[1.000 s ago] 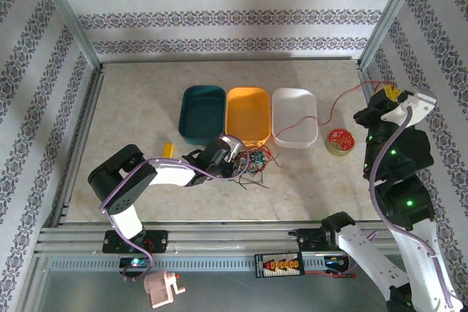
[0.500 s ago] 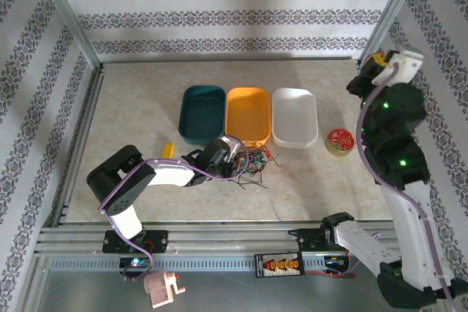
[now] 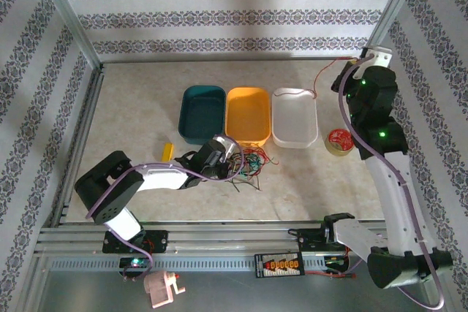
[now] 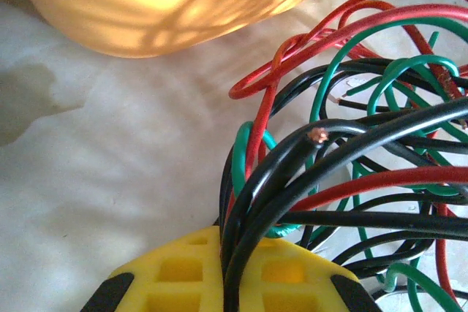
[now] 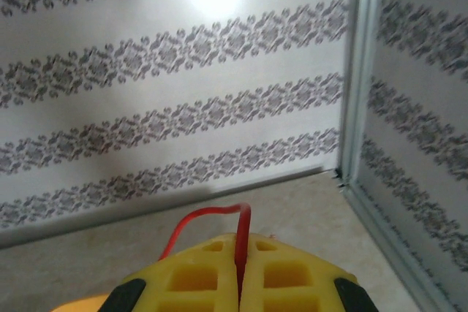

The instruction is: Untangle the cables

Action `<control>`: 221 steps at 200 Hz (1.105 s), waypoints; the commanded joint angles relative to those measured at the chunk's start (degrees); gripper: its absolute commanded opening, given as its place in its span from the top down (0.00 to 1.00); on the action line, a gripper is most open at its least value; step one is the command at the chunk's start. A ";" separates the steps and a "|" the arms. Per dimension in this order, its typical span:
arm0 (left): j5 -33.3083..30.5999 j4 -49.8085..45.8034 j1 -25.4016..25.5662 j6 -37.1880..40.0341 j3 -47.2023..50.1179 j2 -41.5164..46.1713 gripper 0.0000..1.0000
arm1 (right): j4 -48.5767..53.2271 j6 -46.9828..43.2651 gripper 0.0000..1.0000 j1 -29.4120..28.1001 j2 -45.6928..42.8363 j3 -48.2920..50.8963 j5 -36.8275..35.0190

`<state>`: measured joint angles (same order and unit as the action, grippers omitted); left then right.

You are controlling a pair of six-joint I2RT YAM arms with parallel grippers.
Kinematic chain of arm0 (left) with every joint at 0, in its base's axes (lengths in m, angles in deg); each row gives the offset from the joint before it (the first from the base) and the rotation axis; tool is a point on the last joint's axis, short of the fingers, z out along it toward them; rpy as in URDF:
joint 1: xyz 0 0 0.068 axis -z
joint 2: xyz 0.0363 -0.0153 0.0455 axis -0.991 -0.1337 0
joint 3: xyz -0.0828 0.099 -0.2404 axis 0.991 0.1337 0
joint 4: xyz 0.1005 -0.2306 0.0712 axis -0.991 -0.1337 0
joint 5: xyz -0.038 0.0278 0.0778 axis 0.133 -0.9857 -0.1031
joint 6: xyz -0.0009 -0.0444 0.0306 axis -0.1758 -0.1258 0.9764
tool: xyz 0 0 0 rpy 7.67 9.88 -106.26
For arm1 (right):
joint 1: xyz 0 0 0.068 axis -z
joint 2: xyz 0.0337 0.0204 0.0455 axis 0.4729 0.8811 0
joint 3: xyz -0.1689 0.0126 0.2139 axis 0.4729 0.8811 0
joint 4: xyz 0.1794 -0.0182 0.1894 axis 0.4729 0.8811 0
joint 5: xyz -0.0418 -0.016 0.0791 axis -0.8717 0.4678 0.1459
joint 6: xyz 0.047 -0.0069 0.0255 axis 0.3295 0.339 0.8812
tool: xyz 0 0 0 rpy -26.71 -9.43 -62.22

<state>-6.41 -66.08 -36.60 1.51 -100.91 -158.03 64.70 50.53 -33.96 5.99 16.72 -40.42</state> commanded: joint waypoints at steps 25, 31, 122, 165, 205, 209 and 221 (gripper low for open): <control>-2.49 3.70 0.78 -1.65 1.04 1.83 1.00 | -1.64 5.48 1.00 0.30 5.64 5.12 8.06; -2.50 3.63 0.78 -1.73 1.11 1.80 1.00 | -1.59 6.08 1.00 0.34 6.16 6.14 8.53; -3.81 3.43 0.78 -2.40 1.15 1.57 1.00 | -2.41 14.31 1.00 -2.32 11.49 17.43 11.36; -3.99 3.78 0.78 -2.38 1.30 1.56 1.00 | -4.44 20.28 1.00 -4.58 18.32 17.66 7.69; -4.30 3.65 0.87 -2.31 1.83 2.18 1.00 | -4.99 27.01 1.00 -4.79 24.16 15.73 0.47; -4.36 3.62 0.88 -2.38 1.83 2.32 1.00 | -4.98 27.72 1.00 -4.83 24.66 15.58 0.09; -4.59 3.44 0.87 -2.43 2.00 2.66 1.00 | -4.89 29.58 1.00 -4.79 26.31 15.34 -0.75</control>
<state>-9.25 -64.66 -36.60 -0.22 -99.91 -157.44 60.96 73.97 -38.59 29.80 34.27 -35.92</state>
